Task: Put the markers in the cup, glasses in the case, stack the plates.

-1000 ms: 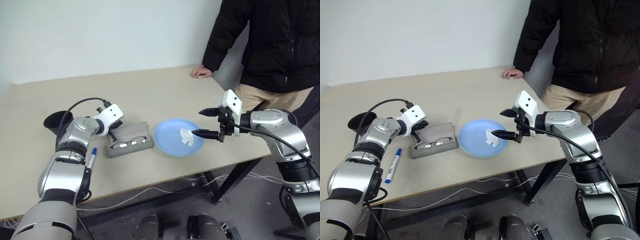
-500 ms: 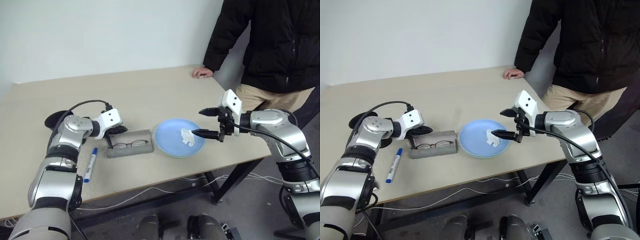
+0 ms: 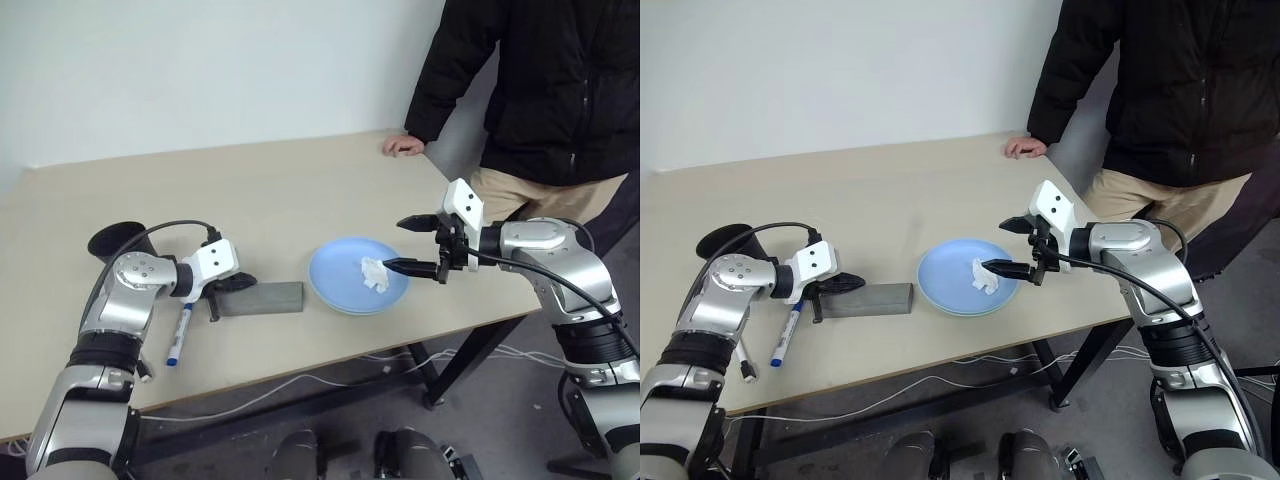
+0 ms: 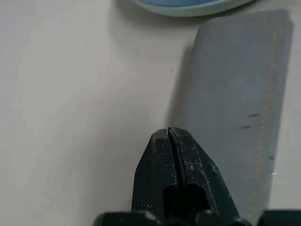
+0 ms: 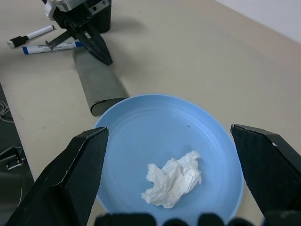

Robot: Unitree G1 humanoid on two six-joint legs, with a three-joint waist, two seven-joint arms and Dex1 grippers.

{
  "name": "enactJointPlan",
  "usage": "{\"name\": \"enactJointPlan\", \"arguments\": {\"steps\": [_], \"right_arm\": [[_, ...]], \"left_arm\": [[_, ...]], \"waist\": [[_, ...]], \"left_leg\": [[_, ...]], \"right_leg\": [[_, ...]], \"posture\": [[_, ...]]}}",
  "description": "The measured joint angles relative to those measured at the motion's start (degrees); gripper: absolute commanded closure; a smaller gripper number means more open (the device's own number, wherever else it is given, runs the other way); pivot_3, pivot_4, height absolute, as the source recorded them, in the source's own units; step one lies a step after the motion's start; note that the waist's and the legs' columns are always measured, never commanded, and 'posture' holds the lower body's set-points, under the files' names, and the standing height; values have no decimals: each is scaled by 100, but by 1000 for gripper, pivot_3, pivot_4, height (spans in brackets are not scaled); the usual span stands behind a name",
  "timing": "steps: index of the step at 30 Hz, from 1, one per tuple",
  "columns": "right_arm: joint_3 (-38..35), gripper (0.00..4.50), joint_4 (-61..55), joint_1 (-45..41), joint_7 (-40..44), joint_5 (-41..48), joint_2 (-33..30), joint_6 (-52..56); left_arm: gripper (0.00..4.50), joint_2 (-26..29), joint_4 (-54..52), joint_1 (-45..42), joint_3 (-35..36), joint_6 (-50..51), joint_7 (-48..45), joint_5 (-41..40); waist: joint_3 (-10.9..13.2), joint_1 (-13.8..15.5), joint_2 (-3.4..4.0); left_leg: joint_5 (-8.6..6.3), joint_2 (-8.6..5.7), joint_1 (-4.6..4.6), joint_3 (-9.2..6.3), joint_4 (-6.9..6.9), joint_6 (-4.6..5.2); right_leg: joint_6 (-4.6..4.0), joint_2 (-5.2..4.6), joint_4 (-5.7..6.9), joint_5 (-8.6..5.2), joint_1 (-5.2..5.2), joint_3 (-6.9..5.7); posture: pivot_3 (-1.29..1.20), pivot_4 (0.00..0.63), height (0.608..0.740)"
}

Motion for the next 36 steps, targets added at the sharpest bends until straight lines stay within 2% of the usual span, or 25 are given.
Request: {"name": "enactJointPlan", "arguments": {"steps": [5, 12, 16, 28, 31, 36], "right_arm": [[0, 0, 14, -5, 10, 0, 0, -7], [0, 0, 29, -6, 8, 0, 0, -9], [-1, 0, 45, -8, 2, 0, 2, -10], [28, 0, 326, -191, 38, -2, 127, -131], [36, 0, 449, -271, 61, -4, 201, -244], [150, 0, 945, -492, 248, -46, 282, -509]], "left_arm": [[4475, 4, -537, 366, 115, 361, 132, -164], [4475, 5, -524, 389, 179, 593, 286, -303], [4475, 45, -443, 391, 519, 1215, 774, -434], [4475, 1, -3043, 1649, 2065, 3568, 1997, -1611], [3897, -72, -3541, 1780, 2243, 4080, 2345, -1792], [2135, -75, -4164, 2023, 2503, 4674, 2793, -1983]], "waist": [[-1, 1, 3], [0, 0, 5], [1, -10, 7], [1, -41, 6], [1, -36, 6], [1, -42, 6]], "left_leg": [[-3, -1, 1, 0, 0, 0], [-3, 14, 1, 3, 0, -1], [-3, 34, -6, -4, -2, -1], [-6, 13, 4, -1, -33, 0], [-4, 13, 6, -5, -33, -2], [-4, 13, 10, 4, -32, -2]], "right_leg": [[0, 1, 1, 0, 0, 1], [0, 9, -12, 0, 0, -9], [0, 28, -50, 0, 0, -24], [1, 32, -77, 1, -6, -3], [1, 36, -77, 1, -2, -4], [1, 36, -78, 1, -2, 0]], "posture": [[0, 0, 701], [0, 0, 701], [0, 0, 701], [0, 0, 701], [0, 0, 701], [0, 0, 701]]}}
